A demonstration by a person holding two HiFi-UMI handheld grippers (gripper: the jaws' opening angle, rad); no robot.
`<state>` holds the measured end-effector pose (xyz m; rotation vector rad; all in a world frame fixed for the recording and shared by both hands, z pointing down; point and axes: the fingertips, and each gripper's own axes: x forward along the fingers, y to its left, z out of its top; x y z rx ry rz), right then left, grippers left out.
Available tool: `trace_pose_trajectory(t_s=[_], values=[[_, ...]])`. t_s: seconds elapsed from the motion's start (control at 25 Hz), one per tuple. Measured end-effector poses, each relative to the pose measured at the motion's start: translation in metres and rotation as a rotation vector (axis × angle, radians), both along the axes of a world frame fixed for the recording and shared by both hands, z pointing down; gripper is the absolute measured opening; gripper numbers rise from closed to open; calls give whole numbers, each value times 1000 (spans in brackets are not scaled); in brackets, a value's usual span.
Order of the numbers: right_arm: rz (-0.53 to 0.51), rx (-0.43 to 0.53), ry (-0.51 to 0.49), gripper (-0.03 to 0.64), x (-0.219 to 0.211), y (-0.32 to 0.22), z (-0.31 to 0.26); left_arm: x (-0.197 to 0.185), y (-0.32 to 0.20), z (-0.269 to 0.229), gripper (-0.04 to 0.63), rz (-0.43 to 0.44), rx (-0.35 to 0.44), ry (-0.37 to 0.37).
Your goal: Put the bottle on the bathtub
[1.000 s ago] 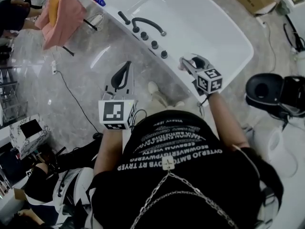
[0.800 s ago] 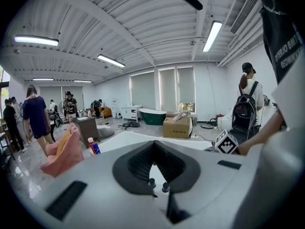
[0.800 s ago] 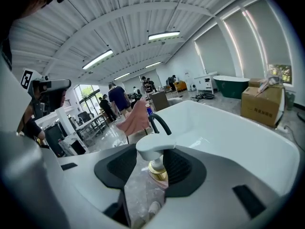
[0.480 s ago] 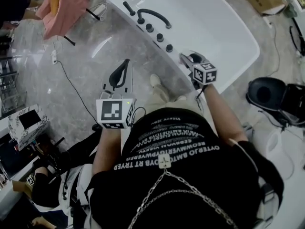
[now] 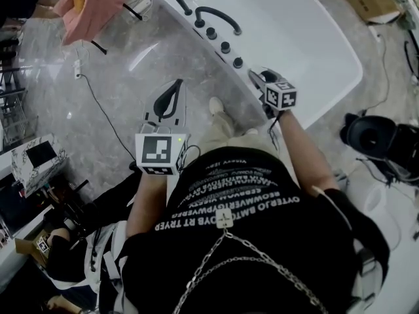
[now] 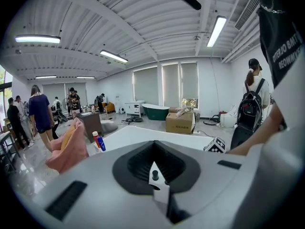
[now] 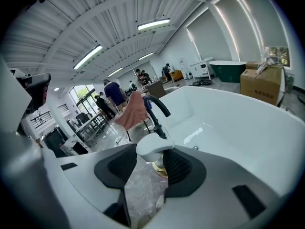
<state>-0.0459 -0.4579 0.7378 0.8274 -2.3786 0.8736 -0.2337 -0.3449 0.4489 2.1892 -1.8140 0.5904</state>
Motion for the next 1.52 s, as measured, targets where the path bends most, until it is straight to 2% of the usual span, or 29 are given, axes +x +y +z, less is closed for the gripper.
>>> trace_pose_trajectory(t_s=[0.28, 0.64, 0.88, 1.12, 1.28, 1.52], values=[[1, -29, 1, 169, 5, 14, 1, 9, 9, -8, 2, 3, -3, 0], [-5, -34, -46, 169, 0, 18, 3, 9, 12, -5, 2, -5, -3, 0], [12, -19, -20, 170, 20, 30, 11, 17, 27, -6, 2, -7, 9, -1], [-33, -2, 42, 172, 25, 30, 13, 25, 32, -11, 2, -4, 14, -5], [-35, -19, 62, 176, 23, 12, 26, 23, 18, -7, 2, -5, 16, -12], [-87, -33, 89, 186, 23, 14, 35, 26, 20, -5, 2, -11, 22, -14]])
